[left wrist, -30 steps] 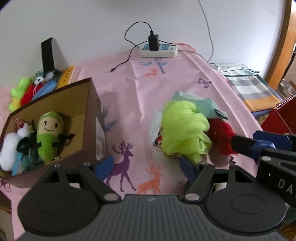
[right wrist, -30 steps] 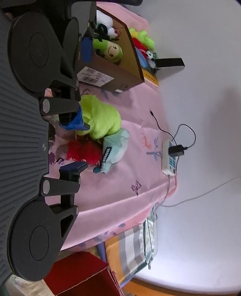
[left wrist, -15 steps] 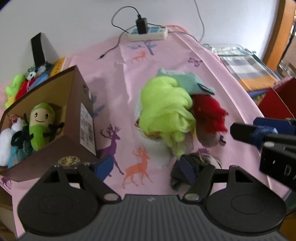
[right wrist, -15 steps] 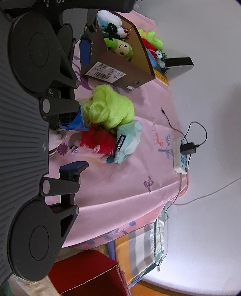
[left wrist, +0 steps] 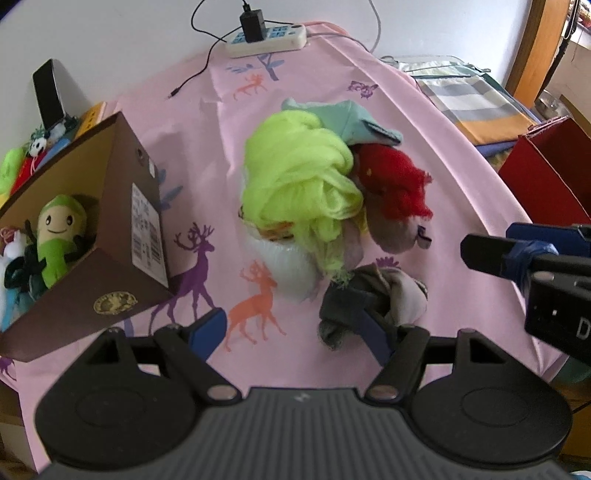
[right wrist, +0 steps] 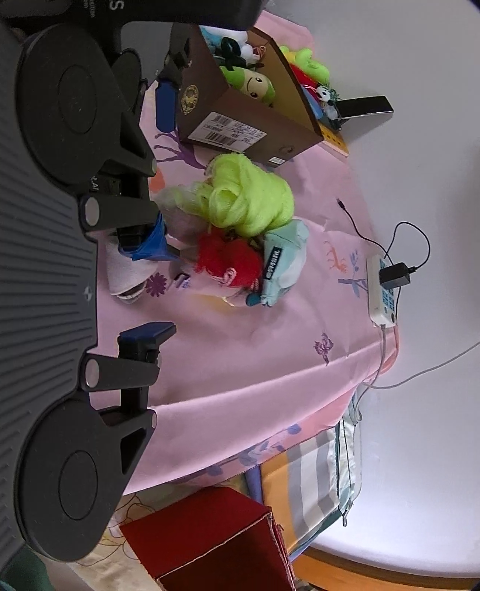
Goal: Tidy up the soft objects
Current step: 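Move the left gripper toward the yellow-green fluffy toy on the pile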
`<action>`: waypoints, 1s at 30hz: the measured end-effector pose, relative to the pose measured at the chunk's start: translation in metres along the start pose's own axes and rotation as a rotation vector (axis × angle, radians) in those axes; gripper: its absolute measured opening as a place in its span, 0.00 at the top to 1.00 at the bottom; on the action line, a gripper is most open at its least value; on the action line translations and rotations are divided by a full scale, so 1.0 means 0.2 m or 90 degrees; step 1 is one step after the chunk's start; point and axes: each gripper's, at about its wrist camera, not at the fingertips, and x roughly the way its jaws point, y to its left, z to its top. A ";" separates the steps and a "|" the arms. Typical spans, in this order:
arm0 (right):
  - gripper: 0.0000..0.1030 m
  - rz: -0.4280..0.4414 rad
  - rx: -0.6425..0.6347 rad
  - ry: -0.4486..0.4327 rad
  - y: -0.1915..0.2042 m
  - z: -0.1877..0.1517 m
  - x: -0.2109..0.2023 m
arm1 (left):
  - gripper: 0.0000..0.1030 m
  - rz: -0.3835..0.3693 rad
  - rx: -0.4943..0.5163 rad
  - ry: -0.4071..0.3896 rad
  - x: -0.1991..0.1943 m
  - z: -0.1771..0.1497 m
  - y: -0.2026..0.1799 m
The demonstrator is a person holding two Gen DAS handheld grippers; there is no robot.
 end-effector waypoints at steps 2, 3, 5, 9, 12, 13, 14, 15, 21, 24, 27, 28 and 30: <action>0.82 0.000 0.002 0.003 0.00 0.00 0.00 | 0.30 -0.002 0.000 0.004 0.01 0.00 -0.01; 0.82 0.000 0.003 0.005 0.00 0.00 0.00 | 0.30 -0.002 -0.001 0.006 0.02 0.00 -0.01; 0.82 0.000 0.004 0.009 0.00 0.00 0.01 | 0.30 -0.002 -0.005 0.011 0.03 0.00 -0.01; 0.82 0.008 0.000 0.018 0.01 0.00 0.02 | 0.30 0.001 -0.015 0.017 0.05 -0.01 -0.01; 0.82 0.014 -0.005 0.023 0.03 0.00 0.03 | 0.30 0.003 -0.018 0.017 0.06 -0.02 0.00; 0.82 0.017 -0.005 0.025 0.03 0.00 0.03 | 0.30 0.004 -0.020 0.016 0.06 -0.02 0.00; 0.82 0.021 -0.005 0.026 0.03 0.00 0.03 | 0.30 0.005 -0.020 0.015 0.06 -0.02 0.00; 0.82 0.024 -0.004 0.026 0.03 0.01 0.03 | 0.30 0.007 -0.022 0.014 0.06 -0.02 0.00; 0.82 0.043 -0.001 0.021 0.03 0.02 0.01 | 0.30 0.012 -0.022 0.003 0.04 0.00 0.01; 0.82 0.061 0.000 0.009 0.03 0.04 0.00 | 0.30 -0.001 -0.024 -0.013 0.02 0.00 0.03; 0.82 0.076 0.001 -0.010 0.03 0.07 -0.02 | 0.30 -0.019 -0.031 -0.031 0.00 0.00 0.06; 0.82 0.079 0.001 -0.016 0.02 0.08 -0.03 | 0.30 -0.024 -0.031 -0.038 0.00 0.00 0.08; 0.82 0.082 0.003 -0.025 0.01 0.09 -0.03 | 0.30 -0.029 -0.028 -0.049 -0.01 0.01 0.09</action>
